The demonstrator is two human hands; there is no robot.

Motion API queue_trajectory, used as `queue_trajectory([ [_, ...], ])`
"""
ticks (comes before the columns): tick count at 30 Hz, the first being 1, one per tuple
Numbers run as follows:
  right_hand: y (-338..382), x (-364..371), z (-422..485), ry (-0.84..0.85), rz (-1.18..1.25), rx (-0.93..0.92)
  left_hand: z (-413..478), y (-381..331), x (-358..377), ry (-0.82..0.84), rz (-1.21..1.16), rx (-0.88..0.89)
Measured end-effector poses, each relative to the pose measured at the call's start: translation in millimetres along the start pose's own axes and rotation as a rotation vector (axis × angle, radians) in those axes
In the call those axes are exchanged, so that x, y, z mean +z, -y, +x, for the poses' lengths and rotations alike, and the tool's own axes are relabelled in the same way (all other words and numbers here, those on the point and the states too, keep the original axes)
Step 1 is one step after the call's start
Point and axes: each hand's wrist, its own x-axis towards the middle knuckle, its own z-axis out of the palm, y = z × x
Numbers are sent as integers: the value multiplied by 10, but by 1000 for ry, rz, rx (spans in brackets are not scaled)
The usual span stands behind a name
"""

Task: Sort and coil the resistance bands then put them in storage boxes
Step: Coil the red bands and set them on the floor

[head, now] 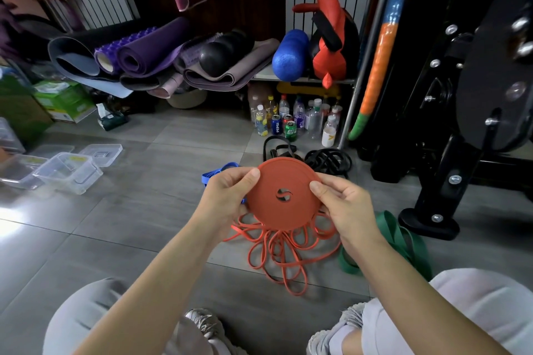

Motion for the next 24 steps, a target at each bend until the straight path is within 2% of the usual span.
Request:
queue_trajectory([
  [5, -8, -4, 16, 27, -25, -5, -42, -38, 32, -21, 142, 0],
  [11, -9, -23, 6, 90, -84, 2, -3, -54, 78, 104, 303, -29],
  [17, 75, -29, 21, 74, -90, -51, 38, 17, 127, -20, 110, -25],
  [24, 117, -22, 75, 69, -149, -127, 22, 64, 160, -51, -62, 18],
])
